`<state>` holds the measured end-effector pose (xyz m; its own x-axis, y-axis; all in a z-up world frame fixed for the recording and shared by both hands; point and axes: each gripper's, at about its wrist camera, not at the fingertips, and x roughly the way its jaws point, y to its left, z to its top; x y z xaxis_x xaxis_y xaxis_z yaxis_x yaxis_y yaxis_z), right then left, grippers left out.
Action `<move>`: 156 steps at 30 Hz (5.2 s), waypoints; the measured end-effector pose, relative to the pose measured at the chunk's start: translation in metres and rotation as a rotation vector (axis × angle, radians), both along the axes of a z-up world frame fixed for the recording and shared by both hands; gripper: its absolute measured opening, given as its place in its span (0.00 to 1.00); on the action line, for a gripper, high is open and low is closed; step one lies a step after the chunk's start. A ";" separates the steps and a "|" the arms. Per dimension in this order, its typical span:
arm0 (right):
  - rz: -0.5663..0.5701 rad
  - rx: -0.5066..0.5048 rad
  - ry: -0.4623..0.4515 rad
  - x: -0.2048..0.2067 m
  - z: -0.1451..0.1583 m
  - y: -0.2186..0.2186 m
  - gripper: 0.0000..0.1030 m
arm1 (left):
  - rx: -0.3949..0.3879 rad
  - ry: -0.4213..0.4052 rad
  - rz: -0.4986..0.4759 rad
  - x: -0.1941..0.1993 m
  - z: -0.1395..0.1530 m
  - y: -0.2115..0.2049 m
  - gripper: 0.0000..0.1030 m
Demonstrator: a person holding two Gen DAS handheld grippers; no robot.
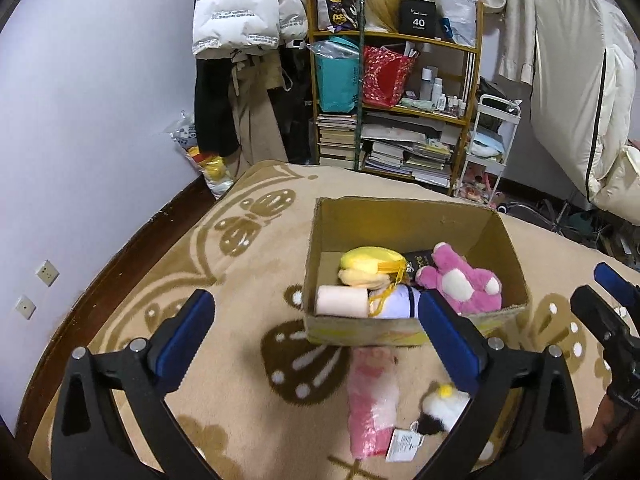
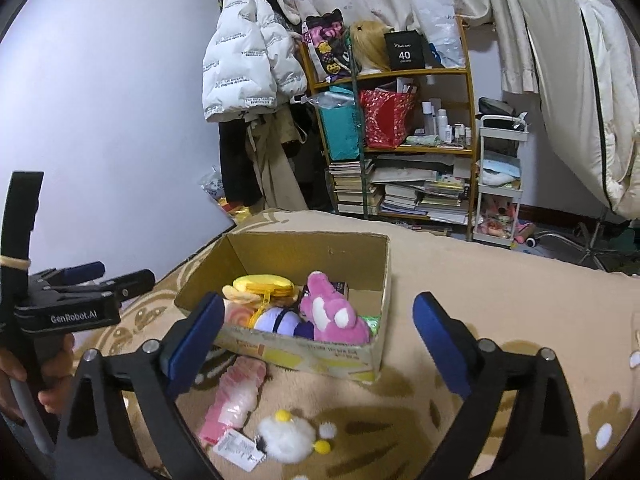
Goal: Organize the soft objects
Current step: 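Move the left tool to the pink wrapped roll while the right tool approaches the white chick plush, then grasp the pink wrapped roll with the left tool while the right tool grasps the white chick plush, then lift the pink roll with the left tool while the right tool lifts the chick, dropping both into the box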
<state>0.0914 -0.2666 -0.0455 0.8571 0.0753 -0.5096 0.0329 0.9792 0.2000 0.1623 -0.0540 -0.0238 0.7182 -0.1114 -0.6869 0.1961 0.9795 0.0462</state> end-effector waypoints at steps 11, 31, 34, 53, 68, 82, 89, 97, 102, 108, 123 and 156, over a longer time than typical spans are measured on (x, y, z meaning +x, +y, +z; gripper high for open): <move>0.000 0.014 0.047 -0.035 -0.005 0.012 1.00 | -0.016 0.071 -0.024 -0.037 0.010 0.012 0.98; 0.038 -0.021 0.198 -0.016 -0.067 0.024 1.00 | -0.006 0.273 -0.054 -0.012 -0.061 0.010 0.98; 0.046 -0.019 0.227 -0.010 -0.078 0.025 1.00 | 0.001 0.301 -0.063 -0.006 -0.074 0.003 0.98; 0.062 -0.007 0.370 0.026 -0.137 0.028 1.00 | -0.050 0.432 -0.077 0.039 -0.135 -0.012 0.98; 0.079 0.010 0.452 0.038 -0.163 0.031 1.00 | -0.005 0.507 -0.095 0.046 -0.167 -0.021 0.98; 0.096 0.018 0.509 0.040 -0.169 0.036 0.96 | 0.070 0.532 -0.081 0.048 -0.188 -0.042 0.98; 0.133 0.053 0.504 0.033 -0.168 0.042 0.77 | 0.045 0.551 -0.071 0.040 -0.193 -0.043 0.92; 0.154 0.149 0.519 0.028 -0.166 0.039 0.62 | 0.068 0.544 -0.075 0.028 -0.193 -0.037 0.66; 0.166 0.158 0.525 0.027 -0.168 0.043 0.61 | 0.059 0.544 -0.062 0.017 -0.189 -0.036 0.49; 0.168 0.142 0.521 0.028 -0.170 0.049 0.61 | 0.078 0.521 -0.049 0.002 -0.180 -0.038 0.40; 0.153 0.221 0.391 0.014 -0.146 0.049 0.13 | 0.040 0.445 -0.062 -0.045 -0.127 -0.032 0.16; 0.070 -0.042 -0.036 0.010 0.037 0.016 0.13 | -0.092 -0.208 -0.152 -0.035 0.042 -0.003 0.16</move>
